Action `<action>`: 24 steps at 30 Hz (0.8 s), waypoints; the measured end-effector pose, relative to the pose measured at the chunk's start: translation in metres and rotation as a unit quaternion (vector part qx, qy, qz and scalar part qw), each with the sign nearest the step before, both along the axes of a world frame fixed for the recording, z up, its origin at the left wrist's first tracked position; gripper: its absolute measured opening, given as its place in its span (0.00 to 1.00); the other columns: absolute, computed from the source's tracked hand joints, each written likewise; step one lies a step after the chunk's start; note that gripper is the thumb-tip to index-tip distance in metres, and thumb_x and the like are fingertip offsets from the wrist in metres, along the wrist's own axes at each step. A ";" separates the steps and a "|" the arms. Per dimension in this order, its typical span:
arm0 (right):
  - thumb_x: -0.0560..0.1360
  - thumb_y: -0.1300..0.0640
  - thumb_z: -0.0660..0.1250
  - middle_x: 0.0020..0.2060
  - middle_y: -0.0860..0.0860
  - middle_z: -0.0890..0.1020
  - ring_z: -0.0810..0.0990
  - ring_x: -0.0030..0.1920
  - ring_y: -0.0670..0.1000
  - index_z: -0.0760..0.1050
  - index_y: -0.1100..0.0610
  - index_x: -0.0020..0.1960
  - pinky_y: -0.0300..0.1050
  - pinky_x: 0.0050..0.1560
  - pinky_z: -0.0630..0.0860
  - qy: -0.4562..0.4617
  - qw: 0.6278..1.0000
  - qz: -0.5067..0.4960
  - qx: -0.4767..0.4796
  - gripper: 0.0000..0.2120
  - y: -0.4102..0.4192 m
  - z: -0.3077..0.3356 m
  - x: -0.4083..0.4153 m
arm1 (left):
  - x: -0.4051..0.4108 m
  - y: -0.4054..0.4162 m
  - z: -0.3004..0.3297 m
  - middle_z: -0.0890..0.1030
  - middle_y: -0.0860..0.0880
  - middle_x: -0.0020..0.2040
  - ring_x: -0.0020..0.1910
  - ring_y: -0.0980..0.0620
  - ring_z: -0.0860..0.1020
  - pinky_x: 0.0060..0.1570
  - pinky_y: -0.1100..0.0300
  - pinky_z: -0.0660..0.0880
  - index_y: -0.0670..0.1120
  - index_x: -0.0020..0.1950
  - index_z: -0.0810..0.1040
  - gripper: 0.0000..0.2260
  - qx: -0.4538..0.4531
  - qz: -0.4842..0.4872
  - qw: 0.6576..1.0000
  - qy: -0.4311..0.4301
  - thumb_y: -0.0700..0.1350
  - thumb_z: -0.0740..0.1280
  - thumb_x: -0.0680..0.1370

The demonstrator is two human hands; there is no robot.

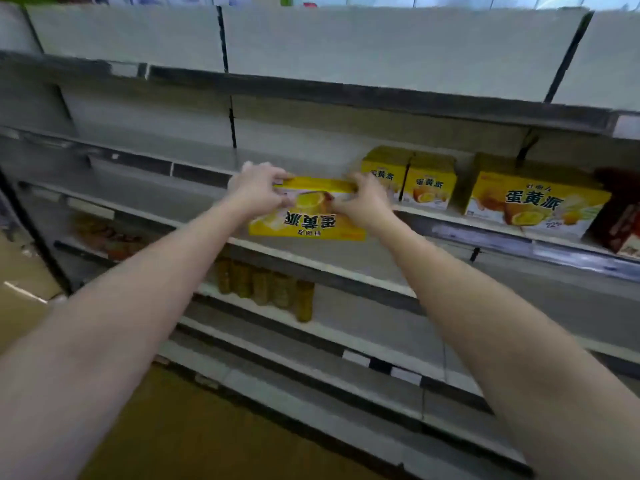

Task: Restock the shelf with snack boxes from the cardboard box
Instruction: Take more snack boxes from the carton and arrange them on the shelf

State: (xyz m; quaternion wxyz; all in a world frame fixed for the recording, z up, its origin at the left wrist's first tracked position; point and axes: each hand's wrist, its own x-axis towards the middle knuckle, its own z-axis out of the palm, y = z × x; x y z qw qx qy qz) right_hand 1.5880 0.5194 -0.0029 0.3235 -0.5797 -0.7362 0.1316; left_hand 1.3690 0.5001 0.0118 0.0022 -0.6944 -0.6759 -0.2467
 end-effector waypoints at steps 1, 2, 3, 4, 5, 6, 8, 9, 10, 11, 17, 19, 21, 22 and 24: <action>0.69 0.41 0.76 0.66 0.55 0.73 0.74 0.65 0.56 0.71 0.54 0.71 0.49 0.64 0.72 0.008 1.000 -0.017 0.014 0.35 0.012 0.002 -0.007 | -0.014 0.011 0.005 0.78 0.50 0.65 0.67 0.44 0.71 0.64 0.50 0.71 0.58 0.68 0.77 0.26 -0.006 0.007 0.999 -0.042 0.60 0.75 0.71; 0.70 0.41 0.76 0.65 0.55 0.75 0.75 0.64 0.56 0.72 0.56 0.69 0.48 0.60 0.72 0.013 0.999 -0.033 0.030 0.34 0.024 0.003 -0.014 | -0.029 0.023 0.009 0.80 0.49 0.64 0.66 0.45 0.74 0.64 0.51 0.72 0.57 0.66 0.78 0.27 -0.018 0.010 0.997 -0.077 0.60 0.76 0.69; 0.71 0.42 0.75 0.64 0.56 0.76 0.75 0.63 0.57 0.72 0.57 0.68 0.47 0.57 0.72 0.026 0.998 -0.052 0.035 0.32 0.037 0.003 -0.022 | -0.042 0.035 0.013 0.81 0.49 0.63 0.63 0.46 0.77 0.62 0.52 0.74 0.56 0.65 0.79 0.28 -0.032 0.011 0.994 -0.101 0.61 0.76 0.67; 0.72 0.44 0.74 0.64 0.57 0.76 0.75 0.63 0.59 0.70 0.58 0.68 0.47 0.56 0.71 0.046 0.996 -0.069 0.037 0.31 0.048 0.003 -0.031 | -0.055 0.047 0.016 0.82 0.48 0.61 0.59 0.48 0.79 0.60 0.52 0.76 0.55 0.64 0.80 0.29 -0.046 0.010 0.991 -0.126 0.62 0.76 0.65; 0.73 0.47 0.74 0.64 0.58 0.75 0.74 0.64 0.60 0.68 0.60 0.69 0.47 0.56 0.70 0.074 0.993 -0.083 0.025 0.31 0.060 0.002 -0.041 | -0.066 0.058 0.019 0.83 0.49 0.59 0.55 0.48 0.80 0.58 0.53 0.77 0.54 0.62 0.81 0.29 -0.050 0.011 0.988 -0.144 0.62 0.76 0.64; 0.73 0.49 0.74 0.64 0.59 0.74 0.74 0.64 0.60 0.66 0.61 0.70 0.48 0.58 0.70 0.099 0.991 -0.093 0.021 0.32 0.071 0.002 -0.053 | -0.077 0.072 0.021 0.84 0.49 0.57 0.53 0.49 0.81 0.57 0.52 0.78 0.54 0.62 0.81 0.29 -0.045 0.016 0.986 -0.159 0.62 0.76 0.63; 0.74 0.52 0.73 0.65 0.61 0.73 0.73 0.65 0.61 0.65 0.64 0.70 0.50 0.61 0.71 0.105 0.988 -0.109 -0.006 0.31 0.094 -0.002 -0.075 | -0.095 0.093 0.028 0.84 0.50 0.56 0.51 0.49 0.82 0.55 0.53 0.79 0.54 0.63 0.81 0.26 -0.033 0.018 0.977 -0.210 0.58 0.77 0.67; 0.76 0.52 0.72 0.64 0.62 0.74 0.74 0.64 0.61 0.68 0.64 0.68 0.51 0.60 0.71 0.097 0.989 -0.111 -0.027 0.27 0.102 -0.002 -0.087 | -0.103 0.106 0.028 0.83 0.50 0.56 0.50 0.49 0.82 0.53 0.55 0.79 0.52 0.64 0.80 0.24 -0.028 0.016 0.969 -0.245 0.54 0.77 0.69; 0.77 0.52 0.70 0.62 0.62 0.76 0.76 0.62 0.60 0.72 0.63 0.63 0.50 0.58 0.72 0.097 0.988 -0.109 -0.041 0.21 0.112 -0.003 -0.098 | -0.109 0.120 0.029 0.82 0.48 0.56 0.49 0.50 0.81 0.50 0.58 0.78 0.49 0.64 0.79 0.23 -0.026 0.013 0.958 -0.285 0.50 0.77 0.71; 0.78 0.50 0.70 0.57 0.61 0.79 0.79 0.58 0.59 0.76 0.60 0.56 0.49 0.54 0.73 0.121 0.985 -0.103 -0.067 0.15 0.120 -0.003 -0.110 | -0.111 0.131 0.028 0.81 0.46 0.56 0.46 0.50 0.79 0.44 0.61 0.76 0.46 0.64 0.78 0.22 -0.027 0.003 0.942 -0.333 0.47 0.77 0.72; 0.74 0.39 0.72 0.61 0.55 0.81 0.82 0.57 0.56 0.75 0.56 0.66 0.54 0.51 0.83 0.295 0.944 0.019 -0.148 0.28 0.164 -0.018 -0.164 | -0.114 0.180 0.012 0.77 0.44 0.45 0.35 0.49 0.75 0.29 0.62 0.74 0.40 0.51 0.77 0.11 -0.133 -0.048 0.871 -0.471 0.47 0.71 0.78; 0.78 0.50 0.70 0.59 0.56 0.82 0.84 0.48 0.50 0.74 0.56 0.62 0.43 0.40 0.83 0.347 0.928 0.023 -0.136 0.16 0.156 -0.006 -0.172 | -0.110 0.191 0.007 0.78 0.47 0.44 0.39 0.47 0.77 0.37 0.54 0.77 0.45 0.50 0.75 0.12 -0.187 -0.054 0.855 -0.481 0.54 0.67 0.80; 0.79 0.56 0.70 0.54 0.55 0.83 0.83 0.42 0.48 0.74 0.54 0.56 0.42 0.41 0.82 0.356 0.928 0.008 -0.113 0.08 0.166 -0.001 -0.168 | -0.106 0.204 0.005 0.79 0.46 0.50 0.45 0.44 0.79 0.45 0.46 0.80 0.46 0.53 0.74 0.13 -0.199 -0.061 0.850 -0.484 0.56 0.66 0.80; 0.78 0.57 0.70 0.51 0.53 0.83 0.82 0.43 0.50 0.74 0.54 0.55 0.42 0.43 0.81 0.358 0.928 -0.001 -0.103 0.08 0.169 0.003 -0.164 | -0.104 0.211 0.005 0.79 0.45 0.52 0.45 0.44 0.80 0.45 0.45 0.81 0.46 0.54 0.74 0.15 -0.193 -0.063 0.853 -0.481 0.56 0.67 0.79; 0.76 0.58 0.72 0.44 0.48 0.81 0.82 0.48 0.53 0.75 0.54 0.54 0.44 0.47 0.80 0.365 0.927 -0.036 -0.076 0.09 0.185 0.008 -0.157 | -0.100 0.223 0.009 0.79 0.45 0.47 0.39 0.48 0.79 0.33 0.52 0.80 0.44 0.55 0.74 0.17 -0.166 -0.061 0.884 -0.432 0.57 0.69 0.78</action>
